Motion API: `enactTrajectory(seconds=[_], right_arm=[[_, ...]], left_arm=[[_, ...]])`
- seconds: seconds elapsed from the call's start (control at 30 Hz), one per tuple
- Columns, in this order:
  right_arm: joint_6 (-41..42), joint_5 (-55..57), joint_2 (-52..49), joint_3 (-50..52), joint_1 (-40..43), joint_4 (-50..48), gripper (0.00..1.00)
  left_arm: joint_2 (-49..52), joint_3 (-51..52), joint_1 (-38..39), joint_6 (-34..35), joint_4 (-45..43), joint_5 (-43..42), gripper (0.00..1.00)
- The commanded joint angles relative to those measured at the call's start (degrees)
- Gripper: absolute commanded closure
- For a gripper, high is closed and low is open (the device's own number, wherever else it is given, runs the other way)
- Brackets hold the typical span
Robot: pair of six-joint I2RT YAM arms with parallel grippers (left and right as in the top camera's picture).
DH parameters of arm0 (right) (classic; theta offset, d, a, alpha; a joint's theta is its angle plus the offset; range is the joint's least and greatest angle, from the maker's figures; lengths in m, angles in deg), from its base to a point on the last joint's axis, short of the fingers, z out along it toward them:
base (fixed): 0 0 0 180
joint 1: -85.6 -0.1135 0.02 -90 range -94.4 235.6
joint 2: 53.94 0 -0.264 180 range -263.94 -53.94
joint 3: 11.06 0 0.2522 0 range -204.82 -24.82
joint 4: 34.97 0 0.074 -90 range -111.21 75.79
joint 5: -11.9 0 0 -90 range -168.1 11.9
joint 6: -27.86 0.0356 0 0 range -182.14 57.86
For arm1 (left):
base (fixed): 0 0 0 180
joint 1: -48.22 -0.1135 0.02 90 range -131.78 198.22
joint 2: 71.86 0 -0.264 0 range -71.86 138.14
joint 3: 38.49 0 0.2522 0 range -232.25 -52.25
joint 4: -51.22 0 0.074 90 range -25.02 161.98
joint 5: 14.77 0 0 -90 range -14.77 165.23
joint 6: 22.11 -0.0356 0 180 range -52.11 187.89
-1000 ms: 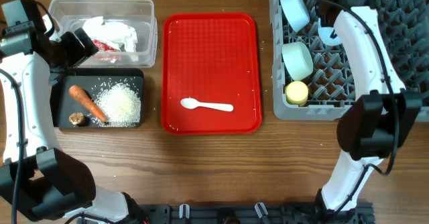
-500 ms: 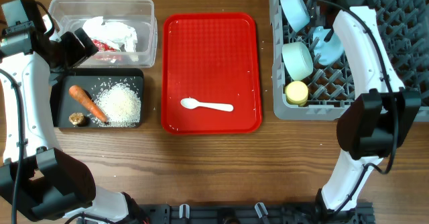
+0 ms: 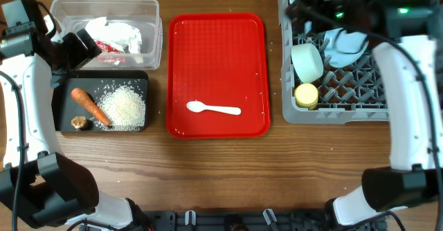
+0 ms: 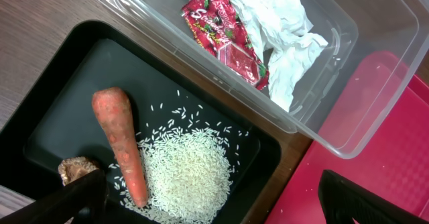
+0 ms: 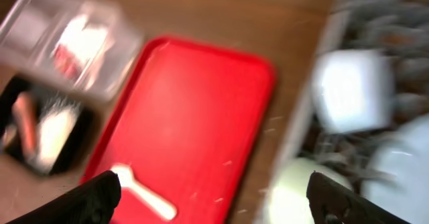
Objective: Sort waste into correct bins and load items into the dishwasher rack
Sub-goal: 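Grasp the white spoon on the red tray with the right gripper, then insert the white spoon into the rack beside the plate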
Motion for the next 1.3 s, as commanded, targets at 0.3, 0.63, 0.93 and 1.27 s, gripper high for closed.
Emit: enactTrajectory(seconds=[0.3, 0.63, 0.93, 1.27], right_arm=[[-9.77, 6.14, -19.26, 12.59, -27.34, -1.36, 0.24], [-13.05, 16.02, -29.64, 12.63, -33.68, -7.87, 0.43], [-12.55, 21.57, -31.69, 12.68, -32.63, -11.19, 0.87], [-1.6, 17.64, -18.91, 1.38, -25.57, -0.76, 0.96]], left_arm=[[-0.61, -1.09, 0.04, 0.5, 0.04, 0.55, 0.0], [-0.59, -1.09, 0.04, 0.5, 0.04, 0.55, 0.0], [-0.61, -1.09, 0.04, 0.5, 0.04, 0.55, 0.0], [-0.59, -1.09, 0.04, 0.48, 0.04, 0.55, 0.0]])
